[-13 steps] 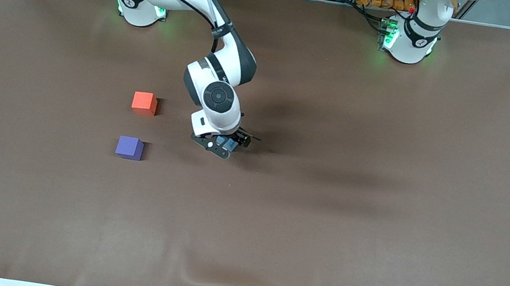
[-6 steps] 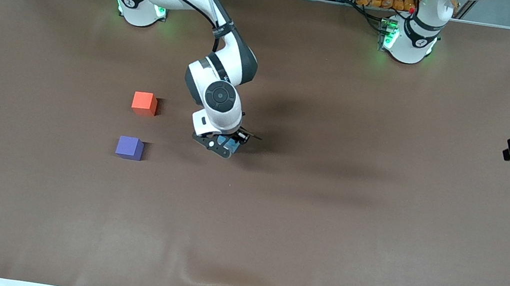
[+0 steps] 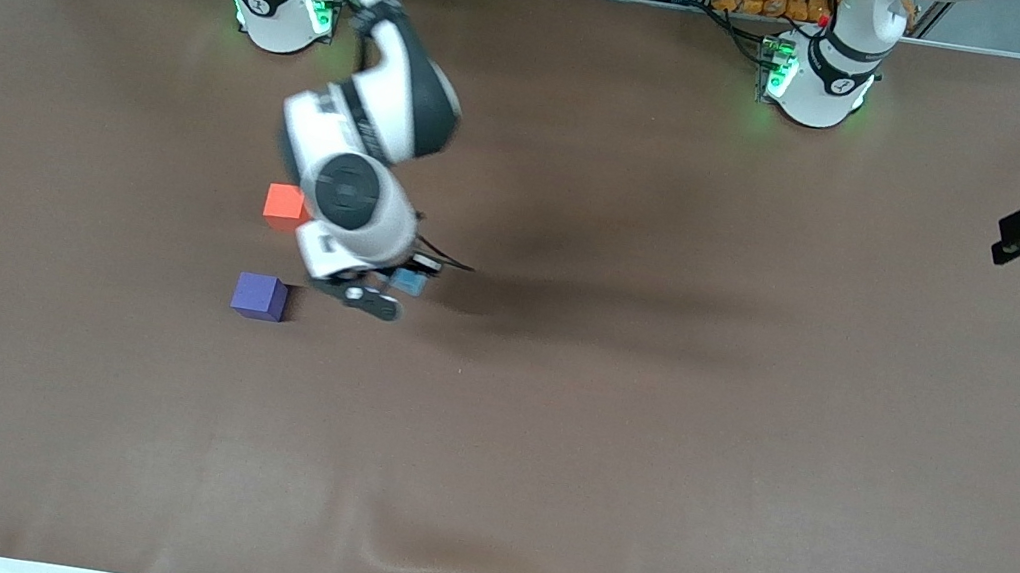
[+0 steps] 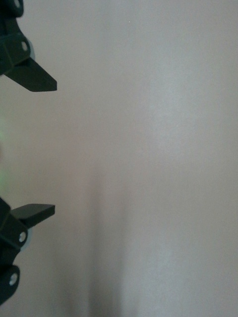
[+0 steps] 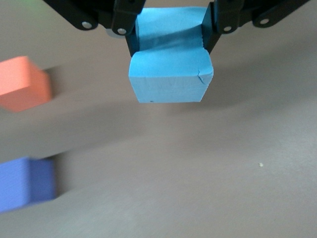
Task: Place blue block between orange and purple blocks
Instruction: 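Carry the blue cube with the right gripper between orange and purple cubes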
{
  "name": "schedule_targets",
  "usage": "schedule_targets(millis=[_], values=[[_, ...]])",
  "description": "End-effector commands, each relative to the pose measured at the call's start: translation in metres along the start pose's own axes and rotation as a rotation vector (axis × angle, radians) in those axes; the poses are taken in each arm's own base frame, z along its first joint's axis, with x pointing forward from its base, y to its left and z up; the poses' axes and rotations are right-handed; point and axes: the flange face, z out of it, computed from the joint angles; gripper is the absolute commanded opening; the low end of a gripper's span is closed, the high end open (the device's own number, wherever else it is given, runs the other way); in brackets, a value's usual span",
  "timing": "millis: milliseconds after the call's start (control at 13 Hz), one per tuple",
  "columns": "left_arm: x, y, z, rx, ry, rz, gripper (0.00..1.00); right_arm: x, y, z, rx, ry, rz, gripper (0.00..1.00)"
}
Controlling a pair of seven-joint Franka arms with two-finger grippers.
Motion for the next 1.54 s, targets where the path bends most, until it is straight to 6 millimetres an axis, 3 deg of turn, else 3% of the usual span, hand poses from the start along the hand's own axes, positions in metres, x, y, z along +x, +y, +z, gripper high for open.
schedule_targets(millis=[0, 154, 385, 538, 769, 1308, 1462], values=[[-0.012, -0.003, 0.001, -0.007, 0.007, -0.039, 1.00, 0.011, 0.072, -0.010, 0.014, -0.040, -0.095, 0.00], [-0.011, 0.002, 0.002, -0.003, 0.000, -0.033, 1.00, 0.013, 0.100, -0.003, -0.023, -0.043, -0.155, 0.00], [-0.012, 0.014, 0.001, -0.002, 0.004, -0.011, 1.00, 0.014, 0.139, 0.022, -0.090, -0.029, -0.202, 0.00], [-0.014, 0.027, 0.000, -0.004, 0.004, 0.013, 1.00, 0.018, 0.178, 0.040, -0.056, -0.001, -0.251, 0.00], [-0.015, 0.029, 0.000, 0.000, 0.005, 0.032, 1.00, 0.021, 0.208, 0.063, -0.039, 0.009, -0.261, 0.00], [-0.020, 0.020, -0.006, 0.004, 0.000, 0.023, 1.00, 0.022, 0.218, 0.090, -0.029, 0.029, -0.263, 0.00], [-0.018, 0.006, -0.006, -0.001, 0.002, -0.002, 1.00, 0.019, 0.217, 0.098, -0.025, 0.043, -0.266, 0.00]])
